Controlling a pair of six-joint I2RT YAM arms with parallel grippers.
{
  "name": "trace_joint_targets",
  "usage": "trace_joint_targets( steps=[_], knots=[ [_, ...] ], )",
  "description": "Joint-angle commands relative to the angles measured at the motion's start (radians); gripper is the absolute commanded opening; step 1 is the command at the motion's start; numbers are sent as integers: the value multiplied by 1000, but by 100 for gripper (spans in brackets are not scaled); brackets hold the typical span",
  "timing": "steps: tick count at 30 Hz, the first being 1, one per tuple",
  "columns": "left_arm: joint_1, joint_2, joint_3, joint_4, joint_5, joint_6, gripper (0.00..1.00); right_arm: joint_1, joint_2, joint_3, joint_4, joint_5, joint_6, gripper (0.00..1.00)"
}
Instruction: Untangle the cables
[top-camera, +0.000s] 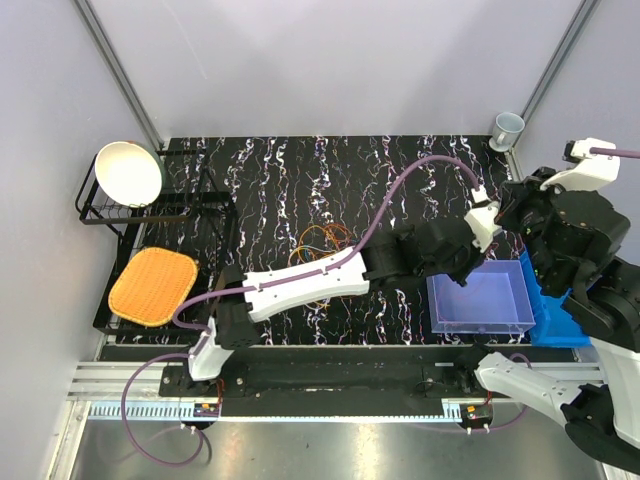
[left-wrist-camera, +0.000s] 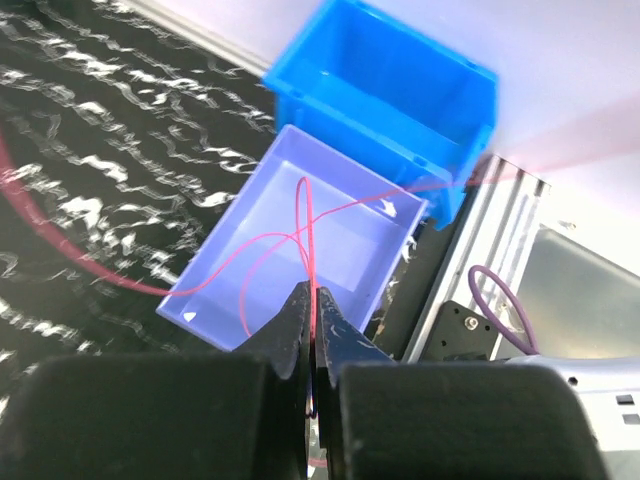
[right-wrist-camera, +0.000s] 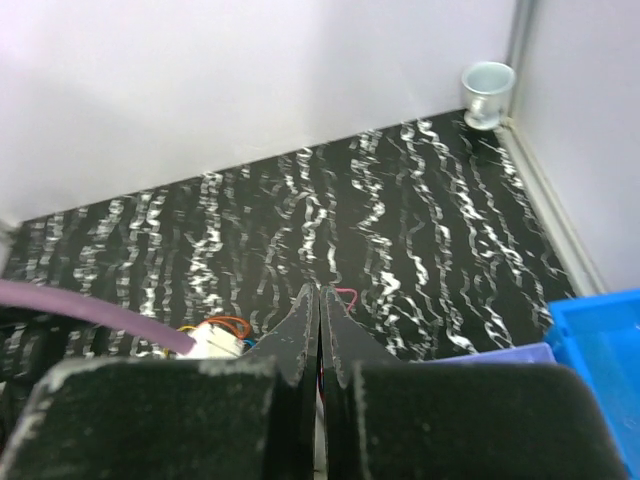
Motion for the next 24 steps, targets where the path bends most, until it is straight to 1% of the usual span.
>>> trace_joint_targets(
  steps=[1, 6, 7, 15, 19, 23, 24],
  knots=[
    [-5, 19, 24, 203, 95, 38, 0, 6, 0, -20, -5, 120, 3, 0],
    [-5, 64, -16, 303, 109, 46, 0, 8, -15, -67, -8, 164, 11, 0],
    [-5, 68, -39, 349, 109, 48, 0, 6, -21, -78, -7, 167, 15, 0],
    [4, 159, -54, 490, 101, 54, 0, 6, -24, -181, -8, 164, 61, 0],
    [10, 202, -24, 495, 97, 54, 0, 6, -15, -216, -8, 170, 72, 0],
    [13, 219, -30, 498, 89, 46, 0, 8, -13, -247, -8, 176, 84, 0],
    [13, 219, -31, 495, 89, 46, 3, 6, -13, -251, -7, 181, 87, 0]
  ],
)
